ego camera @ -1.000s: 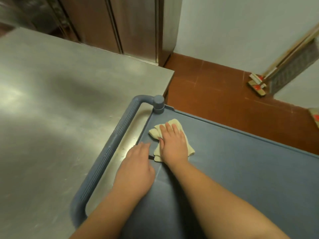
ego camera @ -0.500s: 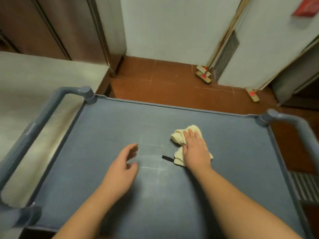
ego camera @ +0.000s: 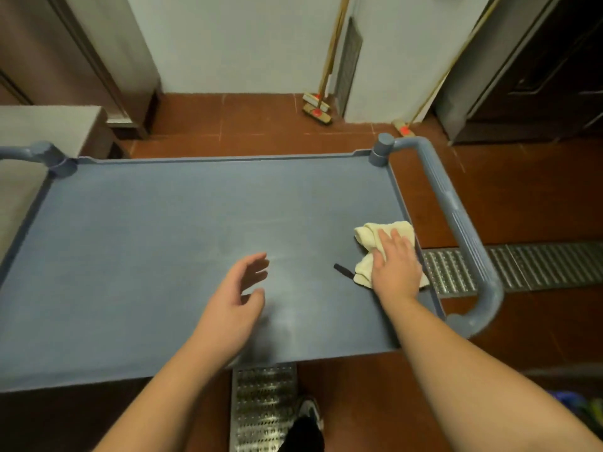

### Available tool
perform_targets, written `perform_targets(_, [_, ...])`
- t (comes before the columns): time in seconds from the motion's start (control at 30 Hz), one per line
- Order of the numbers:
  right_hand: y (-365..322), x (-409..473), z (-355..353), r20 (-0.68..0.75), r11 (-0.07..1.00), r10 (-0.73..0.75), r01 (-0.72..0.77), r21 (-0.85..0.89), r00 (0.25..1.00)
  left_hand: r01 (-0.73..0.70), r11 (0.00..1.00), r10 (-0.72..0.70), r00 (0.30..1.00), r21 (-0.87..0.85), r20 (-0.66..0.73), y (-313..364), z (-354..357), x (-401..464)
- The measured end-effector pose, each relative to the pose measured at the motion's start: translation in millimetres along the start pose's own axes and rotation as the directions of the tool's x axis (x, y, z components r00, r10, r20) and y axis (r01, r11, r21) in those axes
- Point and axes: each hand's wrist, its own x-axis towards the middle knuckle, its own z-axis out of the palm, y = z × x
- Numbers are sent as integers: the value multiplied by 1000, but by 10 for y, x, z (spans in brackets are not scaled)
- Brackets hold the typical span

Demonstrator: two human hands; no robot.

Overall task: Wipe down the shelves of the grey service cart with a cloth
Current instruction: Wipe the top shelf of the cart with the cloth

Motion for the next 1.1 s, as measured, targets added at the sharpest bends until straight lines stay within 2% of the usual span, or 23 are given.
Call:
perform_targets(0.1, [-280, -236, 98, 6, 990, -4, 3, 140, 1000, 8, 1000, -8, 997, 3, -81, -125, -370, -334])
perform_targets(0.23, [-980, -897, 377, 76, 970, -153, 134, 205, 985, 60, 995, -76, 975, -81, -208, -380, -900, -910])
perform_targets(0.33, [-1678, -1379, 597, 125, 921, -214, 157, 358, 969, 74, 982, -118, 957, -171, -264, -635, -1285, -1403])
perform_targets(0.5, [-2734, -2012, 743, 266, 782, -396, 170, 600, 879, 65, 969, -140, 941, -239, -307, -1110, -1804, -2094])
perform_targets(0.57, [-2995, -2363, 696, 270, 699, -424, 123, 705, 864, 80, 965, -159, 935, -250, -316, -1265, -1945, -2353])
perform_targets(0.63, [-3128, -2704, 610, 215, 628, -421, 112, 770, 881, 85, 968, -158, 938, -236, -309, -1358, -2051, -2558])
perform_targets(0.77, [-2989, -3282, 404, 73, 585, -478, 256, 770, 875, 103, 980, -148, 949, -172, -277, -1380, -2105, -2810])
perform_targets(0.87, [-2596, -3705, 306, 65, 619, -514, 317, 719, 855, 114, 982, -151, 951, -149, -270, -1357, -2051, -2902])
perform_targets(0.93, [-2252, -3926, 349, 131, 671, -491, 278, 687, 861, 133, 980, -168, 952, -149, -256, -1353, -1956, -2931])
perform_targets(1.03, [-1690, -4103, 498, 249, 741, -385, 136, 658, 889, 132, 981, -164, 958, -146, -235, -1398, -1724, -2887])
perform_targets(1.1, [-1338, -4059, 677, 266, 756, -347, 100, 647, 899, 107, 982, -140, 964, -155, -226, -1527, -1499, -2778])
